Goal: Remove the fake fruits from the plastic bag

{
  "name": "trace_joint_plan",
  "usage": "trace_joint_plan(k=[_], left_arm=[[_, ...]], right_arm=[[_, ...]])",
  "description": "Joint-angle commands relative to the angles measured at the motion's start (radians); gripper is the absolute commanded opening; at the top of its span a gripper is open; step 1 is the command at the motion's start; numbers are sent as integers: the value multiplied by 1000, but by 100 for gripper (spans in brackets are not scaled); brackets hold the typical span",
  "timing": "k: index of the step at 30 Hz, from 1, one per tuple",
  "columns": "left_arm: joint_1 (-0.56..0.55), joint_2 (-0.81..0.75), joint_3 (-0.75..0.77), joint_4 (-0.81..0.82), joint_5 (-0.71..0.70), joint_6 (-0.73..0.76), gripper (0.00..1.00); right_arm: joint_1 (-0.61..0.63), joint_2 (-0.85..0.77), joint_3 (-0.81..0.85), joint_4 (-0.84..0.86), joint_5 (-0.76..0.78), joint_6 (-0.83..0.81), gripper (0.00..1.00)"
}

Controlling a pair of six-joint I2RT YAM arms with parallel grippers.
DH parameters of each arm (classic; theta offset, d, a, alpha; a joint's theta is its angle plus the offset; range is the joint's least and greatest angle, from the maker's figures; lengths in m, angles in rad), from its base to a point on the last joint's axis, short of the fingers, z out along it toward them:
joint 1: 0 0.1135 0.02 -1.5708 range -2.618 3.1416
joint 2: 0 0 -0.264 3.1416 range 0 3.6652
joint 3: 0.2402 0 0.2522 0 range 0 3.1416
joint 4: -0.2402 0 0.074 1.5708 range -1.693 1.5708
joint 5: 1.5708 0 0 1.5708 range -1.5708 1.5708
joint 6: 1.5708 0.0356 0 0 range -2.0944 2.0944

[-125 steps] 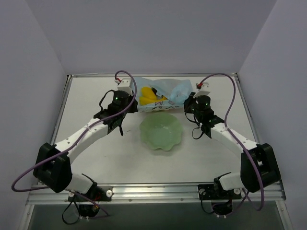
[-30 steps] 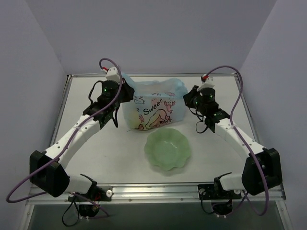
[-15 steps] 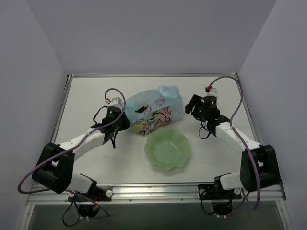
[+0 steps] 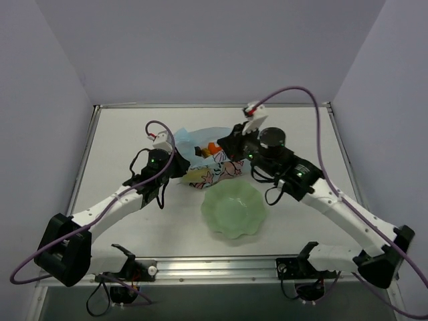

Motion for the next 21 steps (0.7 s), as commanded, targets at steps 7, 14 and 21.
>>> trace_joint_plan(k=[7,14,21], left_arm=[[-11,-46,-9,37,-24,-14,2],[-14,-40,-50,33,-25,-7,3],[-34,-30,-133,20,-22,-9,2]], right_arm=[[48,473,188,-24,111,-151,0],[-67,682,300,74,102,-169,0],[-130,892,491,117,94,-134,0]])
